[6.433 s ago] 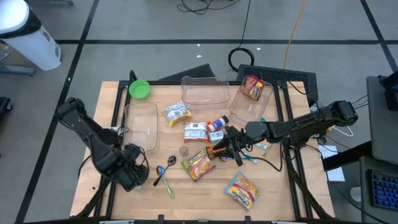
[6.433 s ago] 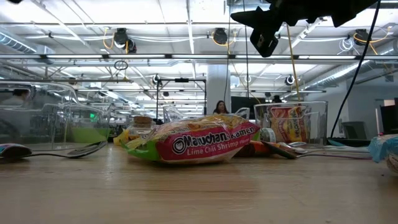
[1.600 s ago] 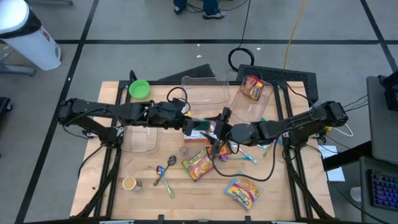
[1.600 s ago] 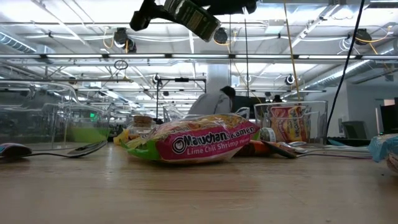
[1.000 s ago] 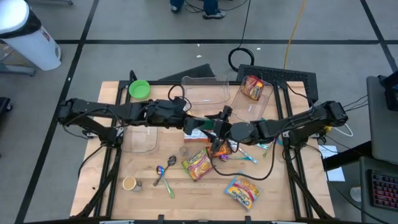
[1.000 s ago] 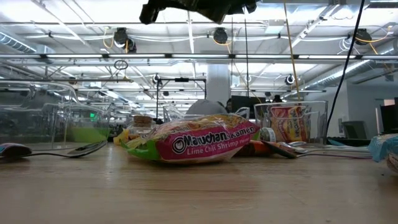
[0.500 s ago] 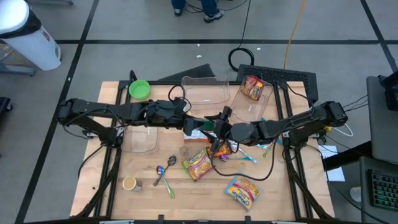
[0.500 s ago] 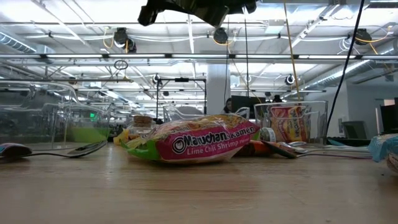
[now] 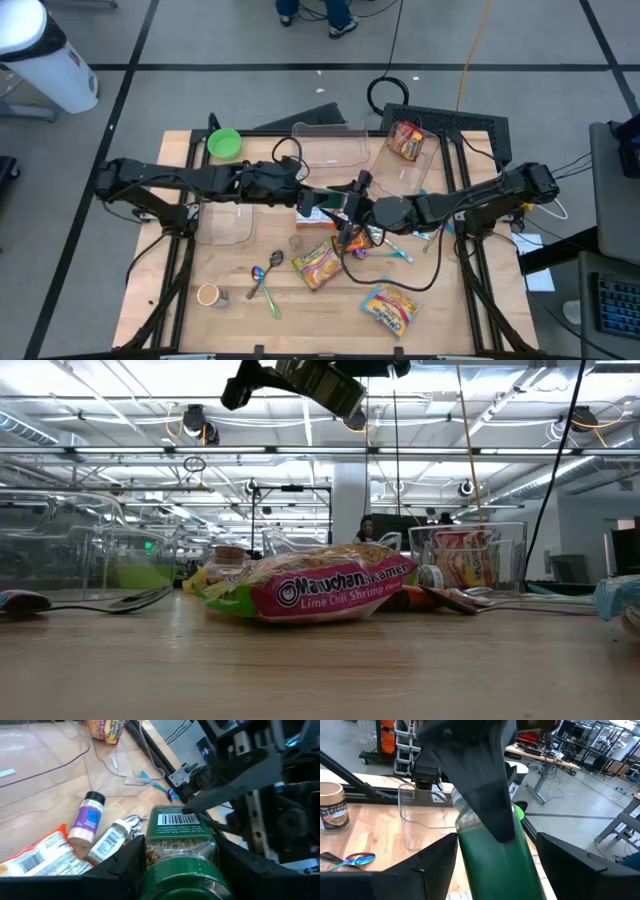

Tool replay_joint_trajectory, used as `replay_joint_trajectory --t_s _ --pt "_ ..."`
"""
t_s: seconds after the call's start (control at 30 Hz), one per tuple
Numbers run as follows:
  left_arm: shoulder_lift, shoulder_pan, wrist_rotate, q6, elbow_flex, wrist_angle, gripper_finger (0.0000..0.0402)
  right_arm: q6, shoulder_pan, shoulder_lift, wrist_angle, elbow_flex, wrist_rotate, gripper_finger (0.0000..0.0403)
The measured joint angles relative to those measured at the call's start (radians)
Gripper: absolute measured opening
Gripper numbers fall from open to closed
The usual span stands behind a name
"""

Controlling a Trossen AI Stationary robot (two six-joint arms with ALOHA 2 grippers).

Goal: Pick & Place Food Item
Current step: Put the green spice bottle into the middle transparent bin

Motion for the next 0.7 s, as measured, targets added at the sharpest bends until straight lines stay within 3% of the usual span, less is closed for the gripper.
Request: replay_joint_trajectory --t_s 0.37,0.7 --pt "0.061 0.001 0.023 -0.008 0.000 0.063 0.0203 0.024 0.001 -0.003 -0.067 0.000 -0.004 0.0200" --pt "0.061 0.000 0.027 0.004 0.000 0.079 0.0203 0.030 0.001 -0.002 -0.079 0.001 0.000 0.0229"
